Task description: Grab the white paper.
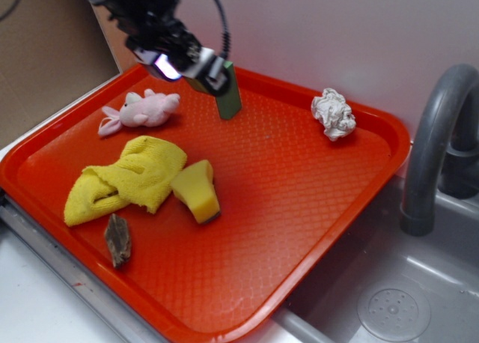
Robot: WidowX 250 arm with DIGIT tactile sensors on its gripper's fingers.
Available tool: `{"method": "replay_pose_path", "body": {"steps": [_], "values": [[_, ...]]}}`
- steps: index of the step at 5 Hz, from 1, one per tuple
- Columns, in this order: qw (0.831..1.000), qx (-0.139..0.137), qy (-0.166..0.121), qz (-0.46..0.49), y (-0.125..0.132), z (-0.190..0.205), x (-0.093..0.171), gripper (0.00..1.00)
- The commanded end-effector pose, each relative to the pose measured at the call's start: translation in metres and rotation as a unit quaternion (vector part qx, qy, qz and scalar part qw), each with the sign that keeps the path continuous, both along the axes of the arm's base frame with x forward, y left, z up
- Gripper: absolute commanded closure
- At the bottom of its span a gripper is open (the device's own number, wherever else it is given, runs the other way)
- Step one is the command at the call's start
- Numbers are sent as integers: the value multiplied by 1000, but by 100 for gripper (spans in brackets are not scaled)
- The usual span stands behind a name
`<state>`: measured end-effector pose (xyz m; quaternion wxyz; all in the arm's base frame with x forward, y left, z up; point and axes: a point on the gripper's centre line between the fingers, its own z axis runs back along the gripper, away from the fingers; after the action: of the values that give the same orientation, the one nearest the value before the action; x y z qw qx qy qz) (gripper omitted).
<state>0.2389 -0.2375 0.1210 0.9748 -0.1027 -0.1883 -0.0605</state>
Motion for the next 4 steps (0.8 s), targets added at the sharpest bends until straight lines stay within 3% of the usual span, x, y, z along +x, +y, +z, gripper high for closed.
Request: {"method": "replay_pose_path", "body": {"steps": [1,2,4], "values": [[993,-76,-9,88,-55,3,41,0],[989,-98,1,115,-68,-6,55,0],[988,-75,-5,139,-92,-17,75,0]]}}
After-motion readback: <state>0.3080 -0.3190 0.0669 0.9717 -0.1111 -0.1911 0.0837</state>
